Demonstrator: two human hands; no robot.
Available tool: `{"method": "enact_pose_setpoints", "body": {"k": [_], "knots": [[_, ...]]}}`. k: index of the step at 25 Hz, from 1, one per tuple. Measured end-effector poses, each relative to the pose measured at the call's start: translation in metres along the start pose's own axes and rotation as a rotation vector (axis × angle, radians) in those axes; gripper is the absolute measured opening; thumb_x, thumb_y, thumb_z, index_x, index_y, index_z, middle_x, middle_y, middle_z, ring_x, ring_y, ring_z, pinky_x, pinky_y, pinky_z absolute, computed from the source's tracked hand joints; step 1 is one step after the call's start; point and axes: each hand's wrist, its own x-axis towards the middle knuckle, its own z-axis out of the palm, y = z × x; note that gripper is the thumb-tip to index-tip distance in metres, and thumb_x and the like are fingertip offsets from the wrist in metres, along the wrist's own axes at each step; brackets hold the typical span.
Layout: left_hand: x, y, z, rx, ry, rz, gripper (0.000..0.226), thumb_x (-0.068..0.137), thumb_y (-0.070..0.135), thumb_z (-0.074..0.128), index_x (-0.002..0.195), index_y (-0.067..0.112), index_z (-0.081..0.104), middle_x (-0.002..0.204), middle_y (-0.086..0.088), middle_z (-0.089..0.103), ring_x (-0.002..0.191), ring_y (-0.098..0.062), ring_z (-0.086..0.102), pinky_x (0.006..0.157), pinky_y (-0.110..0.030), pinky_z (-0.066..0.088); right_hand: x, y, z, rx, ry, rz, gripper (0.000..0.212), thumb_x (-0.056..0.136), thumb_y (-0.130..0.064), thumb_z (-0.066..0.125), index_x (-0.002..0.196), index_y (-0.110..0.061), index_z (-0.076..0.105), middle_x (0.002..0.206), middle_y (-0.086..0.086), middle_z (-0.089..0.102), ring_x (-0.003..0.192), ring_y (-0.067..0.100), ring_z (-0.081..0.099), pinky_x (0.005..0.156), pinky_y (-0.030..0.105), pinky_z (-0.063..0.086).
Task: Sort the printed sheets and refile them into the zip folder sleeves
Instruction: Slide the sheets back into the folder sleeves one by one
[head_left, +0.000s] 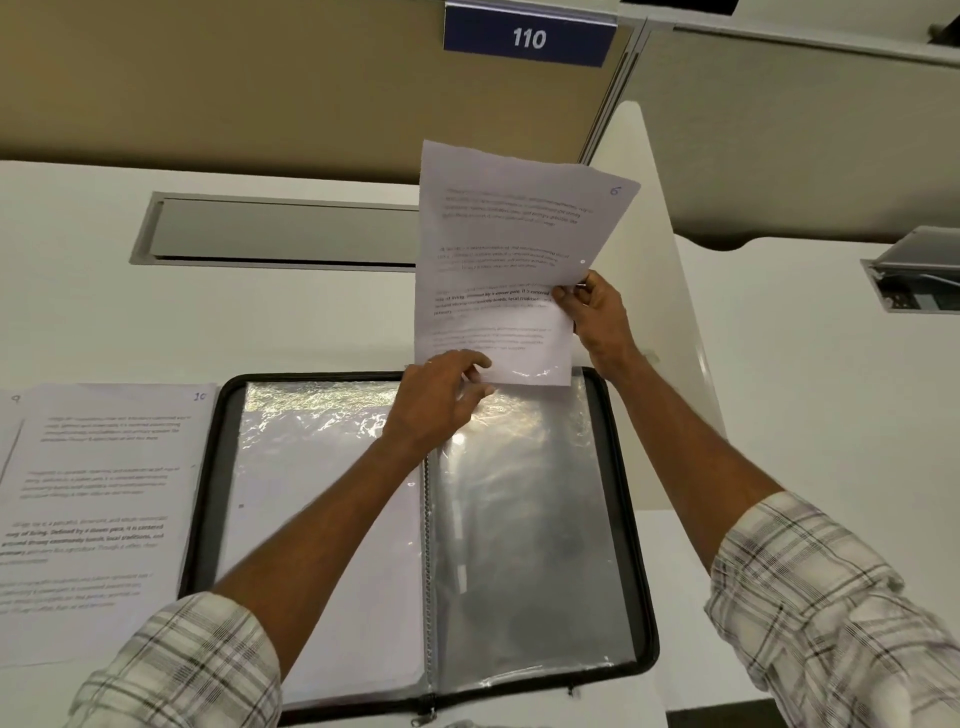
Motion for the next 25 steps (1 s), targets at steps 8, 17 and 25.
{"method": "enact_pose_setpoints", "body": {"k": [8,17,25], "knots": [[0.010,-0.003,-0.021,0.319,-0.083,-0.079,0.045,0.081,0.069,0.071,0.109,0.034,0.075,0.102,0.012,0.070,0.109,-0.014,0.056,0.095,-0.041,0.033,0.001,0.001,-0.011,-0.114,0.041,0.001,0.022,0.098,-0.020,0.067,0.119,-0.016,0.061,0.117,0.002,0.070,0.111,0.025,0.068,0.099,0.046,0.057],[0.008,-0.010,-0.038,0.361,-0.039,-0.056,0.024,0.074,0.057,0.083,0.081,0.036,0.076,0.078,0.020,0.061,0.086,-0.008,0.056,0.084,-0.037,0.040,0.006,0.003,-0.013,-0.086,0.025,0.024,0.035,0.096,-0.024,0.070,0.127,-0.010,0.061,0.120,0.009,0.072,0.110,0.029,0.069,0.098,0.050,0.057],[-0.012,-0.020,-0.022,0.511,0.107,0.185,0.019,0.084,0.047,0.080,0.079,0.029,0.078,0.084,0.011,0.073,0.077,-0.015,0.063,0.079,-0.036,0.034,0.008,-0.002,-0.011,-0.095,0.039,-0.017,0.034,0.098,-0.017,0.068,0.129,-0.007,0.060,0.123,0.009,0.070,0.111,0.025,0.068,0.095,0.036,0.057]]}}
